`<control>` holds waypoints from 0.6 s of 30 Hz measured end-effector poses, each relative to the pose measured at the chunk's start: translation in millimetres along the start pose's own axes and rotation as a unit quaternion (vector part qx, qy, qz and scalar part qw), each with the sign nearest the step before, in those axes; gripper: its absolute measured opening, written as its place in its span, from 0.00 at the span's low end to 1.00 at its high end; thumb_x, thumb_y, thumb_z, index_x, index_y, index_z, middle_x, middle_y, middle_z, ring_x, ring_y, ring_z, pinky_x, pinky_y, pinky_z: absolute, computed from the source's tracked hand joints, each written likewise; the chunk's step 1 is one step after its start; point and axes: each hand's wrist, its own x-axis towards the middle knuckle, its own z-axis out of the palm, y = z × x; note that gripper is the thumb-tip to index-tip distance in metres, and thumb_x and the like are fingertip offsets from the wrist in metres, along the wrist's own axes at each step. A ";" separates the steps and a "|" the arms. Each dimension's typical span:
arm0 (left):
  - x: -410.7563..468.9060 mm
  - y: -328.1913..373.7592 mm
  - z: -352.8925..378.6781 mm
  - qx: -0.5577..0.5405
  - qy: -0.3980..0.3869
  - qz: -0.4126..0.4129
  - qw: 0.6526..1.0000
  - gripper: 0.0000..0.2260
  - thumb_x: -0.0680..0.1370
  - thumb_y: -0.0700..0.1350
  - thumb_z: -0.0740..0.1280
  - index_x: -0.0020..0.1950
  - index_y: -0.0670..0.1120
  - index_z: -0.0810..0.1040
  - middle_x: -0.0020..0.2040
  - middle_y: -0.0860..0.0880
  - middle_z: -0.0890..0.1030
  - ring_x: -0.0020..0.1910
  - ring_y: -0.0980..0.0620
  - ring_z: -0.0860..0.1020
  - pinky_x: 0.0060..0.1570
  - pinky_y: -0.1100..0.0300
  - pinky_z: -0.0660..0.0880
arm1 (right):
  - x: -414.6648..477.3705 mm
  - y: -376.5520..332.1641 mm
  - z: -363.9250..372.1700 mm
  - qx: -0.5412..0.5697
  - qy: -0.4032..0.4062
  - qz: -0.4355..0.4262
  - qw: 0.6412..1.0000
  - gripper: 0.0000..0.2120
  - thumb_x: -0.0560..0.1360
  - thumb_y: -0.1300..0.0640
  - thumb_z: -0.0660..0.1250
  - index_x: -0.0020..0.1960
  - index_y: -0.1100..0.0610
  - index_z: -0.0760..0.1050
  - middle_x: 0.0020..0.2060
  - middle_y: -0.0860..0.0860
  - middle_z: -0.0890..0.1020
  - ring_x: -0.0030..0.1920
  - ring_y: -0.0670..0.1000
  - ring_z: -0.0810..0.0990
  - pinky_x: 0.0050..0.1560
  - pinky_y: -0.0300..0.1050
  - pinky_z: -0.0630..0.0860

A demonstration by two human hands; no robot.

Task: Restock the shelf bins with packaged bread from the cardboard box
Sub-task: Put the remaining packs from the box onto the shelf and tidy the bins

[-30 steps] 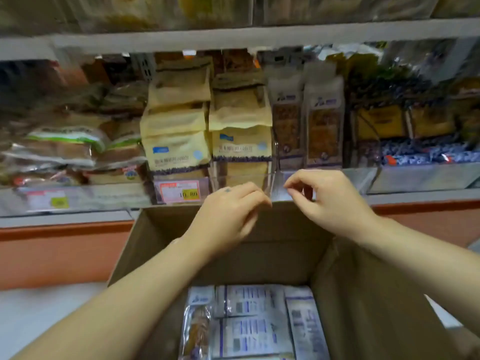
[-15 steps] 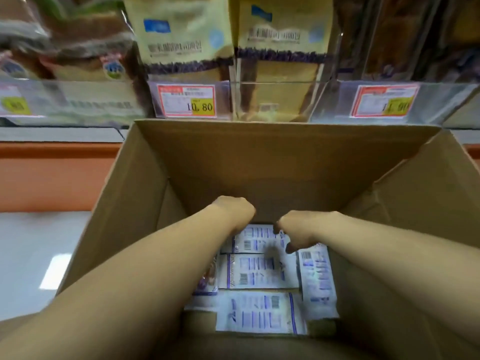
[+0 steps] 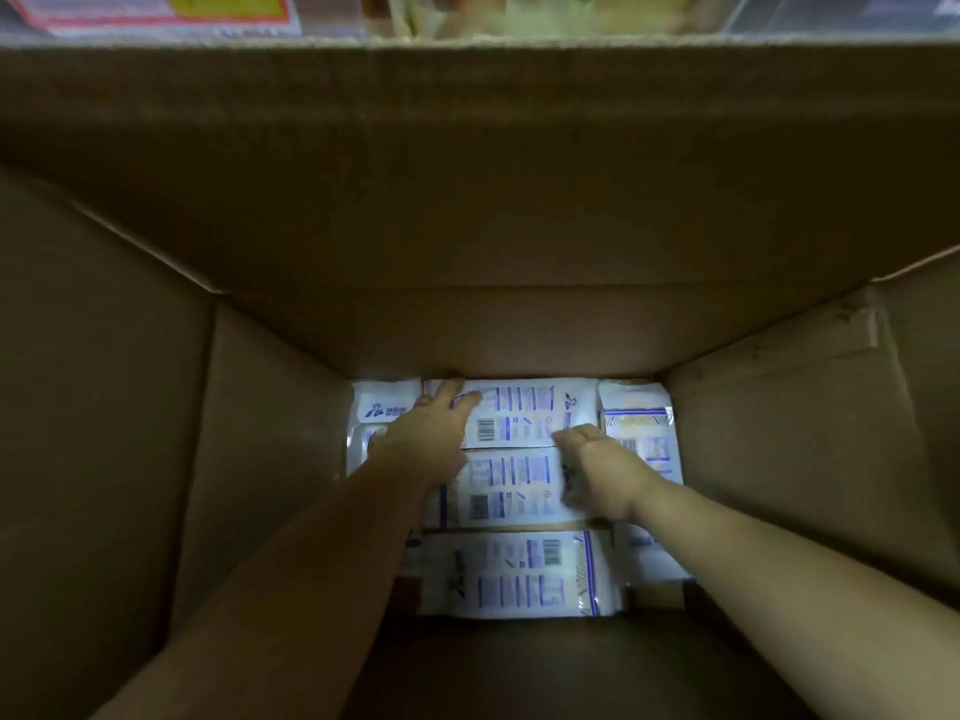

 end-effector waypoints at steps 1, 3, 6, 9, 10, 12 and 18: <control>1.0 -0.4 2.2 -0.014 -0.004 -0.006 1.000 0.39 0.74 0.47 0.69 0.78 0.55 0.49 0.78 0.52 0.48 0.72 0.42 0.61 0.64 0.40 0.68 | 0.0 2.8 3.8 0.011 0.009 -0.001 1.000 0.35 0.70 0.60 0.69 0.74 0.55 0.60 0.68 0.55 0.67 0.66 0.57 0.69 0.62 0.45 0.70; 2.0 -0.1 5.9 -0.028 -0.012 -0.007 1.000 0.41 0.74 0.48 0.70 0.78 0.54 0.46 0.78 0.52 0.47 0.70 0.43 0.65 0.64 0.45 0.70 | 1.4 7.6 6.5 0.030 0.007 0.017 0.999 0.36 0.70 0.59 0.71 0.74 0.52 0.59 0.65 0.57 0.69 0.63 0.58 0.72 0.60 0.48 0.72; 1.3 3.2 4.9 -0.016 0.000 -0.003 1.000 0.41 0.74 0.50 0.70 0.78 0.51 0.47 0.76 0.47 0.54 0.68 0.44 0.68 0.61 0.50 0.71 | 3.0 9.2 5.0 0.008 0.006 0.031 0.999 0.21 0.72 0.57 0.68 0.63 0.51 0.68 0.56 0.58 0.75 0.55 0.58 0.75 0.53 0.48 0.75; 5.9 4.6 1.2 0.029 0.013 -0.010 0.999 0.36 0.73 0.56 0.69 0.76 0.50 0.57 0.71 0.45 0.63 0.66 0.44 0.67 0.62 0.50 0.68 | 3.2 6.4 2.3 -0.024 0.013 -0.008 1.000 0.09 0.72 0.60 0.65 0.38 0.47 0.71 0.46 0.53 0.78 0.51 0.53 0.73 0.47 0.42 0.71; 7.5 5.5 -0.8 0.045 0.014 -0.011 0.999 0.33 0.73 0.57 0.69 0.75 0.50 0.61 0.69 0.45 0.65 0.66 0.44 0.67 0.63 0.51 0.67 | 2.8 7.1 1.5 -0.018 0.020 -0.032 0.999 0.11 0.72 0.60 0.64 0.36 0.46 0.69 0.45 0.51 0.78 0.51 0.51 0.71 0.47 0.41 0.70; 10.2 7.1 -5.6 0.053 0.028 -0.006 0.998 0.25 0.75 0.57 0.67 0.70 0.51 0.68 0.65 0.46 0.69 0.65 0.45 0.66 0.62 0.52 0.65 | 0.4 11.4 -1.7 -0.030 0.051 -0.085 0.995 0.08 0.72 0.59 0.64 0.44 0.47 0.77 0.49 0.48 0.80 0.54 0.49 0.69 0.53 0.41 0.69; 12.5 -3.3 -0.9 -0.080 0.056 0.029 0.995 0.14 0.79 0.47 0.64 0.64 0.50 0.73 0.65 0.50 0.69 0.65 0.48 0.68 0.61 0.56 0.66 | -12.2 3.3 -15.3 -0.016 0.191 -0.222 0.956 0.08 0.69 0.58 0.62 0.46 0.57 0.77 0.41 0.49 0.79 0.48 0.53 0.74 0.45 0.42 0.71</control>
